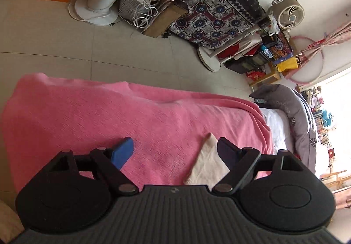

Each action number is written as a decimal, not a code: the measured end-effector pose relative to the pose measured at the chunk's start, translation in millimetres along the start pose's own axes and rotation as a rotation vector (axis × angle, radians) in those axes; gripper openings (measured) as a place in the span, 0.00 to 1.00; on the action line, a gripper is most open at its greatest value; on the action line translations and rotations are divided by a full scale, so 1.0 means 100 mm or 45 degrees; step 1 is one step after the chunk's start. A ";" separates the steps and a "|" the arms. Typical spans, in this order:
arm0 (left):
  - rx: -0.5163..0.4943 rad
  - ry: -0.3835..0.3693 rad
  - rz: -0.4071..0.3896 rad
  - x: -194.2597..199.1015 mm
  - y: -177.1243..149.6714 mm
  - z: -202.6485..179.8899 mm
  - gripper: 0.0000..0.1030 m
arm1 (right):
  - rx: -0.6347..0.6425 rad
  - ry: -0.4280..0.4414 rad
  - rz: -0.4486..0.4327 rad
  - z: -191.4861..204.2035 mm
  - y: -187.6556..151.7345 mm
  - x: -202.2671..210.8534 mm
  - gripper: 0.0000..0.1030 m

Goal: Fold clothes
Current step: 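Grasp the beige shirt's hanging end with the right gripper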

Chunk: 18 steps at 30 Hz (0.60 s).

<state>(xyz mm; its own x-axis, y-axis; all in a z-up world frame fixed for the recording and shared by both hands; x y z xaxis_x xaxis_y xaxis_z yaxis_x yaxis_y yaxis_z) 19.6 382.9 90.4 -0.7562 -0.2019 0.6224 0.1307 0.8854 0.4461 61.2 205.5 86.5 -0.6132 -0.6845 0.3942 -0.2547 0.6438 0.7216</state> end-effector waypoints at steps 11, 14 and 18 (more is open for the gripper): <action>-0.024 0.036 0.048 0.08 0.24 0.40 0.83 | 0.049 -0.037 0.027 0.24 0.17 -0.49 0.36; -0.057 0.054 0.050 0.06 0.22 0.35 0.83 | 0.055 -0.069 0.033 0.25 0.15 -0.50 0.35; -0.097 0.073 0.059 0.05 0.21 0.27 0.84 | 0.063 -0.113 0.042 0.26 0.13 -0.52 0.29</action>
<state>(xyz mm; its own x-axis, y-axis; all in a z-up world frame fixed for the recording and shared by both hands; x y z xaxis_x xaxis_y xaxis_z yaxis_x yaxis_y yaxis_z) 1.1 411.6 84.8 -0.7105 -0.1871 0.6784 0.2148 0.8604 0.4622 70.7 258.4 60.2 -0.6848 -0.6314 0.3639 -0.2686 0.6829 0.6794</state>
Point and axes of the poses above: each gripper's, at about its wrist camera, not at the fingertips, and x roughly against the way its jaws point, z to its left, y to its top, the point moved 5 cm from there along -x, roughly the way its jaws point, and after that the axes turned 12 degrees about -z, right-handed, at the moved point
